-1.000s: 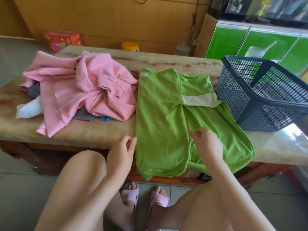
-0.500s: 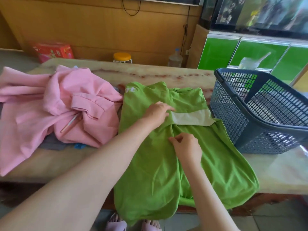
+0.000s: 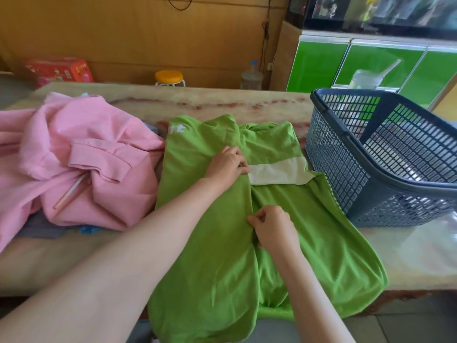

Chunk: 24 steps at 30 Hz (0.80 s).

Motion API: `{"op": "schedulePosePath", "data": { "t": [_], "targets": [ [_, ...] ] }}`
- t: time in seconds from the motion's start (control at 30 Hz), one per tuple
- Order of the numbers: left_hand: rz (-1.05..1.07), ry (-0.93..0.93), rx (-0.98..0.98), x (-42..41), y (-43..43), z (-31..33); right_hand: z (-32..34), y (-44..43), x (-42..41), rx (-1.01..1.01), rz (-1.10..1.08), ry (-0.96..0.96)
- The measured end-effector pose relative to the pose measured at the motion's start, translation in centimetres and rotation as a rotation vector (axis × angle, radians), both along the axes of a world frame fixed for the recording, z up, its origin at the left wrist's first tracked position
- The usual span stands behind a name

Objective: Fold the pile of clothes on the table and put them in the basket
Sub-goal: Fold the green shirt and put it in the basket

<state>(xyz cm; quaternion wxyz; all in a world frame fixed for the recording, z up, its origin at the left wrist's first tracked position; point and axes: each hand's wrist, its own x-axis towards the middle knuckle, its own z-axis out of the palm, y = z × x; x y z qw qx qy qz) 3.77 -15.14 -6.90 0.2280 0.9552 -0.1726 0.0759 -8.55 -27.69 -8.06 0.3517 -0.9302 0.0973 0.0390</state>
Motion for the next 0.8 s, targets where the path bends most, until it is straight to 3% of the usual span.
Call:
{"op": "schedulePosePath", "data": {
  "t": [0.13,0.27,0.4,0.5,0.63,0.7,0.8],
  "targets": [
    [0.033,-0.002,0.090,-0.9,-0.4,-0.1,1.1,0.0,-1.6,0.032,0.035,0.048],
    [0.030,0.210,0.358,-2.0,0.0,-1.5,1.5,0.5,-2.8,-0.203,0.158,0.155],
    [0.021,0.327,0.389,-1.4,-0.1,-1.8,2.0,1.2,-2.9,-0.257,0.155,0.141],
    [0.023,0.400,0.222,-1.2,-0.3,0.2,2.4,0.5,-3.6,-0.168,0.062,0.064],
    [0.089,0.135,-0.229,-2.4,-2.5,3.2,2.7,-4.1,-3.8,-0.012,-0.271,-0.247],
    [0.056,0.156,-0.258,-3.1,-4.6,4.3,2.3,-6.9,-3.7,-0.030,-0.426,-0.324],
    [0.033,0.241,-0.226,-3.1,-7.6,4.8,1.4,-9.6,-3.7,-0.044,-0.604,-0.254]
  ]
}}
